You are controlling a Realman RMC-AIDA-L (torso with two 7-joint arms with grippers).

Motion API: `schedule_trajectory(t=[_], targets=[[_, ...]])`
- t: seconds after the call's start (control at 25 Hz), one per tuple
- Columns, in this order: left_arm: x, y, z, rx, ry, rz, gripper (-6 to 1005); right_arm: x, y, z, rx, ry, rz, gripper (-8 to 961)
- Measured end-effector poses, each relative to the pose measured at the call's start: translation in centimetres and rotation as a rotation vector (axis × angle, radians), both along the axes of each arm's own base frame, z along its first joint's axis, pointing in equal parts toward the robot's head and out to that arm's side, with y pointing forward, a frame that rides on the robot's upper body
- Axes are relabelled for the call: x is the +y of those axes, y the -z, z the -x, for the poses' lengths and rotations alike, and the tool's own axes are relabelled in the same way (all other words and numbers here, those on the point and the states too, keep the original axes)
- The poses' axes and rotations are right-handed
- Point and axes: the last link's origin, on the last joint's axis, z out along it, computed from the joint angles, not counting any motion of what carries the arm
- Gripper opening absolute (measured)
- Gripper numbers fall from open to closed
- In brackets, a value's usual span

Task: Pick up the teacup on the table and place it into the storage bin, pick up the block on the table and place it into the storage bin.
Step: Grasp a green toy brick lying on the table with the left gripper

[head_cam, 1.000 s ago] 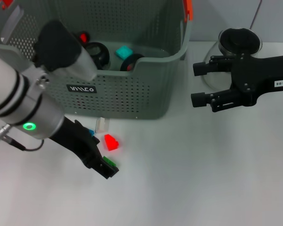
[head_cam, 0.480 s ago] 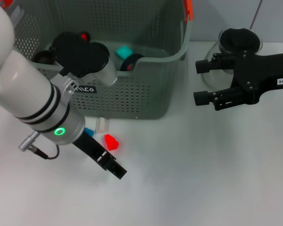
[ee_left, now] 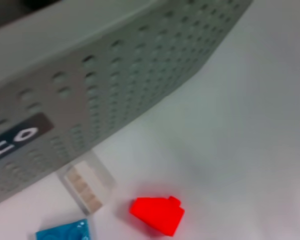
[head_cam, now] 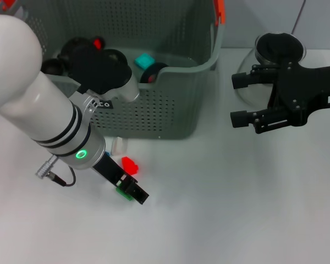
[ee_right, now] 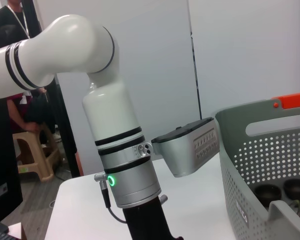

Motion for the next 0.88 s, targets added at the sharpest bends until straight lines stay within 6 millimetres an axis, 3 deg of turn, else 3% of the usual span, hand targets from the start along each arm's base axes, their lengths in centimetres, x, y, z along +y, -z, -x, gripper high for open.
schedule_trajectory(t=[0.4, 0.88], targets=[[0.1, 0.6, 0.8, 0.050, -0.012, -0.017, 947, -0.1, 0.0, -0.2, -0.001, -0.010, -0.002, 939], [0.0, 1.4, 0.3, 0.072, 0.006, -0.008, 946, -0.1, 0.1, -0.3, 0.000, -0.012, -0.005, 940]])
